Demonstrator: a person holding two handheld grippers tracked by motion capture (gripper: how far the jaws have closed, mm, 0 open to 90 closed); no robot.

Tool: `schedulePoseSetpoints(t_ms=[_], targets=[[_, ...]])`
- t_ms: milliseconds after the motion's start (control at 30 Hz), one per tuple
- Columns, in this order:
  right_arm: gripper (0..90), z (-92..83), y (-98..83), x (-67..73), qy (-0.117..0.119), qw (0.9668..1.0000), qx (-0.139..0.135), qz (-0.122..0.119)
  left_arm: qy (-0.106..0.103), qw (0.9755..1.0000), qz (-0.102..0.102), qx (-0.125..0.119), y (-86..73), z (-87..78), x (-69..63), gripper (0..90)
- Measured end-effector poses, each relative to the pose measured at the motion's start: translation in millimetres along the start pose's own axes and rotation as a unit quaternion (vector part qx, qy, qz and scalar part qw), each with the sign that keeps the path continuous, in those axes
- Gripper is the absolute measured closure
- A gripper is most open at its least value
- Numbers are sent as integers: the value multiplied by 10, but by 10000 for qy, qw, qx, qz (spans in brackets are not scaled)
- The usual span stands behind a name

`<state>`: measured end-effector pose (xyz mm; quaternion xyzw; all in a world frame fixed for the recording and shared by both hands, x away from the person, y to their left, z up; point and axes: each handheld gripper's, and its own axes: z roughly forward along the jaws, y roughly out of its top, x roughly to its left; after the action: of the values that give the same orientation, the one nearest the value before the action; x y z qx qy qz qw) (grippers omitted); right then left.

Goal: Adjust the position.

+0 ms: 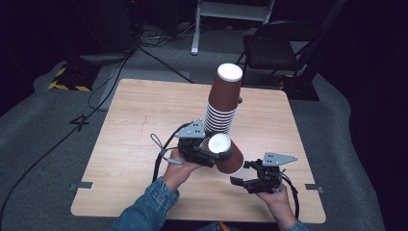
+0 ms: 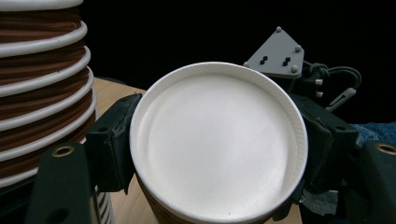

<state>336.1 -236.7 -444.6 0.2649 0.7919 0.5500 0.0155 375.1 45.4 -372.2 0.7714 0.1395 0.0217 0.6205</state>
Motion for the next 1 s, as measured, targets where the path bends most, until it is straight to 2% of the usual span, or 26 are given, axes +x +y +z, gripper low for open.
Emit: schedulePoseSetpoints(t_ms=[100, 333, 567, 833, 933, 1000], targets=[[192, -9, -23, 1, 31, 10000, -68, 66, 25, 10000, 17, 23, 1, 4, -5, 253], [211, 14, 8, 82, 6, 9998, -217, -51, 36, 10000, 29, 65, -11, 45, -13, 253], [224, -83, 56, 47, -42, 9992, -387, -38, 38, 9998, 47, 196, -47, 64, -6, 252], [223, -136, 76, 26, -98, 9994, -309, -70, 28, 9996, 67, 285, -59, 77, -5, 252], [223, -135, 75, 21, -132, 9996, -244, -93, 22, 9992, 97, 384, -66, 82, -6, 252], [223, -145, 76, 14, -144, 9996, -227, -80, 15, 9983, 149, 558, -82, 80, -7, 252]])
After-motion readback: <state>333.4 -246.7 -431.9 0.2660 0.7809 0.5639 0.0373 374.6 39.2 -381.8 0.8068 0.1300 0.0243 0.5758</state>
